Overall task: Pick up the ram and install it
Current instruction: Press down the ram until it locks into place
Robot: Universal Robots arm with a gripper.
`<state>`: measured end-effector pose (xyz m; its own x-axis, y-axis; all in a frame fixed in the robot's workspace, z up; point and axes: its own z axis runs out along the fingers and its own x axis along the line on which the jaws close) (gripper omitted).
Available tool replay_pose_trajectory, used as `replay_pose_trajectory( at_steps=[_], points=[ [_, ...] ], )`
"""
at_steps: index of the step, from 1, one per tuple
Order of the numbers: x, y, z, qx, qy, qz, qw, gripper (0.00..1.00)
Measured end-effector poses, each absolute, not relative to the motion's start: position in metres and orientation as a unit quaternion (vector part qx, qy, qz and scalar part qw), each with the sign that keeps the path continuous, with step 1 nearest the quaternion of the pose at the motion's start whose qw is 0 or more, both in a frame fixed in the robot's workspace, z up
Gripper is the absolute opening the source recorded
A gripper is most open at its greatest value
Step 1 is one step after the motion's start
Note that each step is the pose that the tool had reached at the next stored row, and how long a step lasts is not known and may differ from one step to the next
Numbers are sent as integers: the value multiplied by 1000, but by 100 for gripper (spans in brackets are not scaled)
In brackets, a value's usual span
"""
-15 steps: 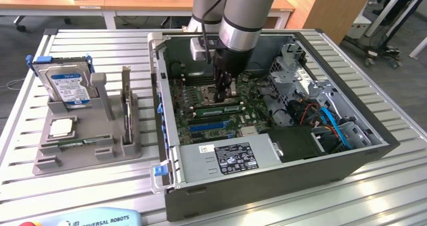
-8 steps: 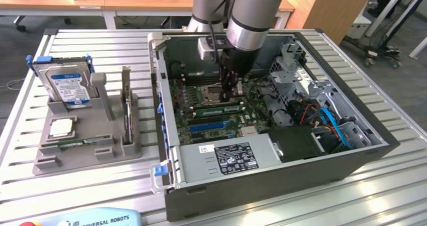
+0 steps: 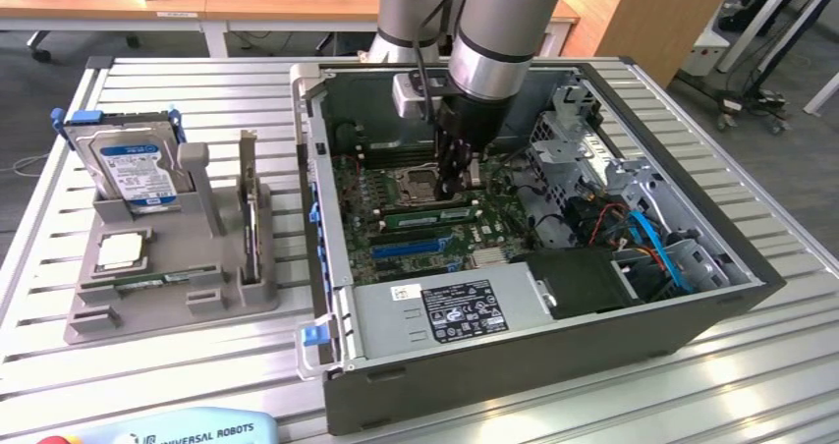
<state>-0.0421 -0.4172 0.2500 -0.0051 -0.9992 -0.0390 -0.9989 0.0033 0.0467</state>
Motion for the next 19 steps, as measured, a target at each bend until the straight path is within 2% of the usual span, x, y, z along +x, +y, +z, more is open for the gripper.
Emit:
replay_pose_trajectory(
  at_steps=[19],
  points=[
    [-42,-417,250,659,-752,-30,2,10]
  ],
)
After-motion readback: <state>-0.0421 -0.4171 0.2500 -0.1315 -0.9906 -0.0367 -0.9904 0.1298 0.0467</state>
